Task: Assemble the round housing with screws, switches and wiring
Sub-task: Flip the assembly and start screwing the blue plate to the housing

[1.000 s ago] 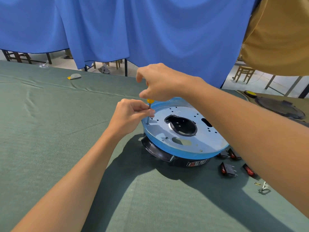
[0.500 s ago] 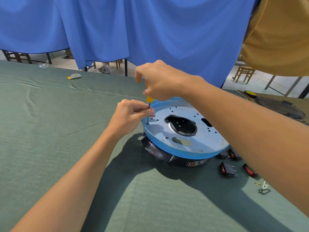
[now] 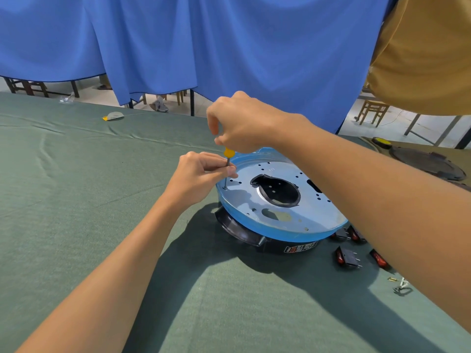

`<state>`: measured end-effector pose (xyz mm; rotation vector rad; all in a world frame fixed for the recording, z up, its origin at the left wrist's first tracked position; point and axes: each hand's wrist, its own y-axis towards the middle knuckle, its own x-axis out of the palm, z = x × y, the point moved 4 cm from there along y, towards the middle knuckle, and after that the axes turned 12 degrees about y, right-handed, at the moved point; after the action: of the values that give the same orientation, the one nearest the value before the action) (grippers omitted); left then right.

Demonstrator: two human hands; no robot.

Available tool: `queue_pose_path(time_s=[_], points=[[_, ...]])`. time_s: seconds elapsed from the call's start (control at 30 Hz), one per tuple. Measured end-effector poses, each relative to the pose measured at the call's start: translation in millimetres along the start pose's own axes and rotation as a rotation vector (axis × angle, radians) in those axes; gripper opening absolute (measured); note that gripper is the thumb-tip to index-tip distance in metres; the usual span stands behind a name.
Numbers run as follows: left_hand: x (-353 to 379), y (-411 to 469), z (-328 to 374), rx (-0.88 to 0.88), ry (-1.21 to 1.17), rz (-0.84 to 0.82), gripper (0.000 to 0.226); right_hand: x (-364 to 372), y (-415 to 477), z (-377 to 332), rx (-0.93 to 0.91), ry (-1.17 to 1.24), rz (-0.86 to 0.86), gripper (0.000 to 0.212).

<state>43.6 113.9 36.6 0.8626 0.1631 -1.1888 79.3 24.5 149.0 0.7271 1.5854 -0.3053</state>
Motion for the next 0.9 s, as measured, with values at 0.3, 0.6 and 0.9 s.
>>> queue_pose_path(time_s=[0.3, 0.6, 0.9], points=[[-3.4, -0.8, 1.0, 0.008, 0.065, 0.069, 0.007, 1.3, -1.0, 3.9, 0.109, 0.003, -0.130, 0.016], [-2.6, -2.1, 1.3, -0.023, 0.025, 0.128, 0.006, 2.3, -4.3, -3.1, 0.084, -0.092, 0.072, 0.028], [-1.3, -0.8, -1.9, -0.006, 0.022, 0.041, 0.012, -1.8, -0.5, -13.6, -0.030, -0.013, -0.049, 0.012]])
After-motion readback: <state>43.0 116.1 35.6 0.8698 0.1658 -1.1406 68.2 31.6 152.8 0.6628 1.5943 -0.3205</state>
